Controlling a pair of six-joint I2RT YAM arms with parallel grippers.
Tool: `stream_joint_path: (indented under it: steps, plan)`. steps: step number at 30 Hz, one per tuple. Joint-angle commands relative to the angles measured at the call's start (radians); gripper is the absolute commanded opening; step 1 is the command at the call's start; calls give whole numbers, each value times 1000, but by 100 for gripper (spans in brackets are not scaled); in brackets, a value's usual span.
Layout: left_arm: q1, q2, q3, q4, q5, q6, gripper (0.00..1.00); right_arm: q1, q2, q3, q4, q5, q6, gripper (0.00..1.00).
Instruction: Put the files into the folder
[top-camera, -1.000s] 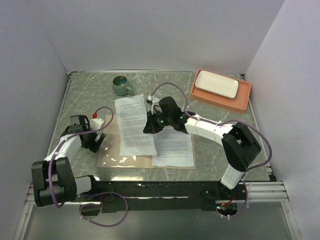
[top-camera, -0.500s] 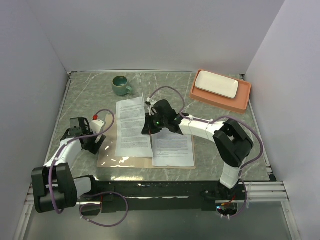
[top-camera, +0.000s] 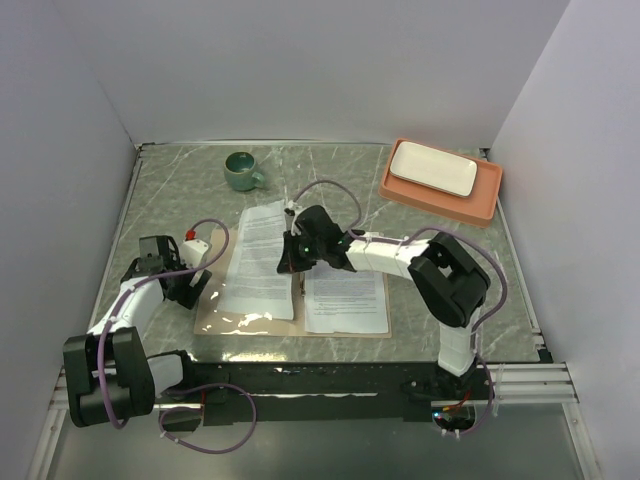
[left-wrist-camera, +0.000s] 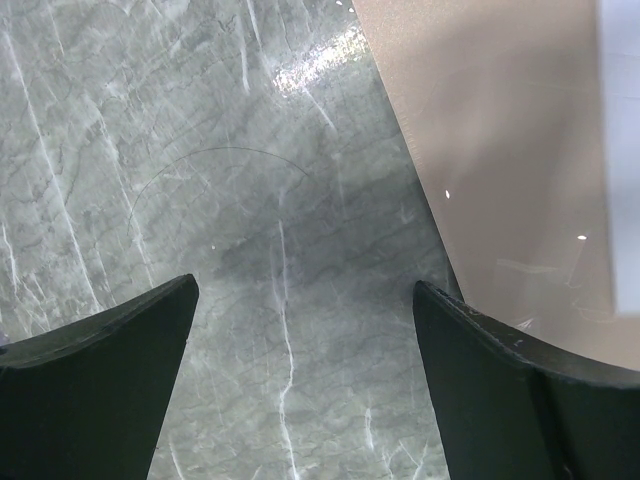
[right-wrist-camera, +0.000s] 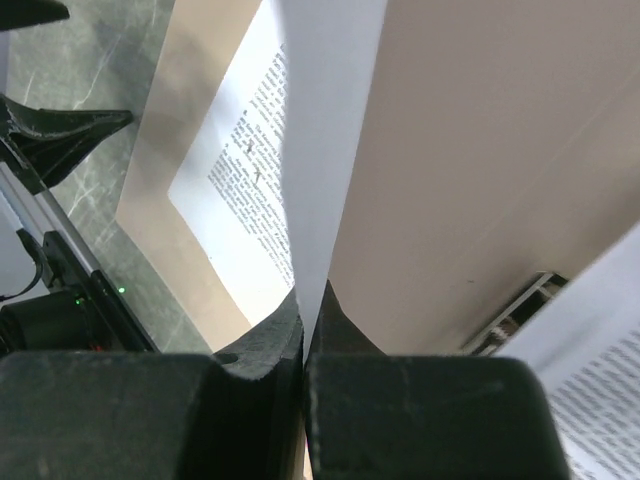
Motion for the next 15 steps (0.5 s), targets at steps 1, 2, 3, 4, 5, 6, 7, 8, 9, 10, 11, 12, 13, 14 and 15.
stream_joint_path:
  steps: [1,2,3,4,5,6,7,8,9,10,11,12,13,14,15]
  plan:
    - [2,-17,-19,-2,44,17,96,26,27,59,54,2,26,0]
    - [2,-19,-19,-2,44,16,96,31,35,63,49,5,26,0]
    - [3,-20,-19,-2,44,15,96,32,41,69,46,5,25,0]
    - [2,-22,-19,-2,47,17,96,34,45,83,43,3,25,0]
    - [3,-24,-20,-2,47,19,96,34,56,89,40,3,23,0]
    - [3,-25,-22,-2,47,19,96,32,61,94,37,3,23,0]
    - [3,-28,-22,-2,46,20,96,34,65,105,37,2,21,0]
    - [2,-30,-23,-2,46,22,96,36,73,108,37,2,23,0]
    - [2,-28,-23,0,46,22,96,34,75,112,39,2,26,0]
    - [2,-28,-23,-2,44,22,96,34,79,118,40,3,28,0]
    - [3,-24,-23,0,46,23,96,34,85,121,40,5,29,0]
    - [2,-24,-23,1,44,23,96,32,88,125,46,3,32,0]
    - [2,-22,-22,3,44,25,96,34,94,129,49,3,34,0]
    - [3,-22,-20,3,46,26,96,32,105,132,49,3,35,0]
    - [2,-20,-20,3,46,25,96,32,111,138,45,0,35,0]
